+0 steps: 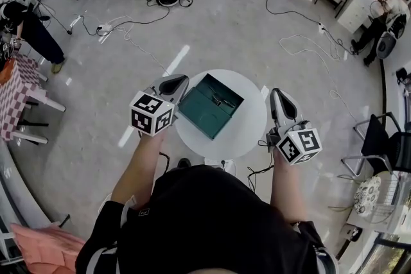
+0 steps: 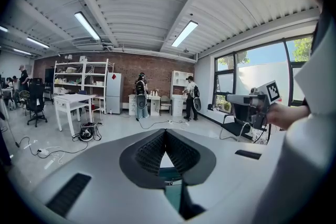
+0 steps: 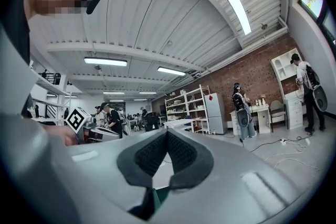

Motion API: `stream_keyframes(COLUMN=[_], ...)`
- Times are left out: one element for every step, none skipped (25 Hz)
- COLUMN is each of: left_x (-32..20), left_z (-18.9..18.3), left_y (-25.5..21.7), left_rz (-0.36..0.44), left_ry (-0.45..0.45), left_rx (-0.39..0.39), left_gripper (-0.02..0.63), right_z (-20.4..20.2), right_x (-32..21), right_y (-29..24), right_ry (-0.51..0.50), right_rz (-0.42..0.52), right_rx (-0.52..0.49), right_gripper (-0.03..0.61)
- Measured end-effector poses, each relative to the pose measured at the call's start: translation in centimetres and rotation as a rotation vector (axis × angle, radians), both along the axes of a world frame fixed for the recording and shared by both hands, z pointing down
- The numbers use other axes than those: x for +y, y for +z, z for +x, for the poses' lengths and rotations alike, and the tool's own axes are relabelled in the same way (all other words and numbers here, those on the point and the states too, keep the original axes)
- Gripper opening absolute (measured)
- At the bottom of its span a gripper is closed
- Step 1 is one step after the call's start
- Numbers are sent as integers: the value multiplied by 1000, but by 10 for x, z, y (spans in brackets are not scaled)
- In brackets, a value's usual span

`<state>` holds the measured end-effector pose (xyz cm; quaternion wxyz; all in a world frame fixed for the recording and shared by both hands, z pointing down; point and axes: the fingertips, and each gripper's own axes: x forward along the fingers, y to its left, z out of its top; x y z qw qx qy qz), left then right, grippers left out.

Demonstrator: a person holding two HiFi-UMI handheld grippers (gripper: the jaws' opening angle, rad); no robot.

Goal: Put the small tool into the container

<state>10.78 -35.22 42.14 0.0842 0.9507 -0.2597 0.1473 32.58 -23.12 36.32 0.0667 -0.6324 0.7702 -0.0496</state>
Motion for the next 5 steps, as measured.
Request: stream_keyframes(left_x=[1, 3, 4, 6, 8], left_z=[0, 0, 0, 0, 0], left_y=[0, 0, 0, 1, 1], left_rz=[0, -1, -2, -4, -5], left_ry=[-2, -5, -7, -9, -10], left_rx=[-1, -1, -2, -2, -2], left_gripper=[7, 6, 7, 7, 6], right_z=[1, 2, 2, 2, 3], right_x=[2, 4, 5, 7, 8], right_y=[0, 0, 0, 0, 0], right_ry=[-1, -3, -5, -7, -10], right_rz=[1, 2, 3, 3, 4], right_rx=[0, 2, 3, 4, 5], right_gripper=[8, 8, 8, 8, 8])
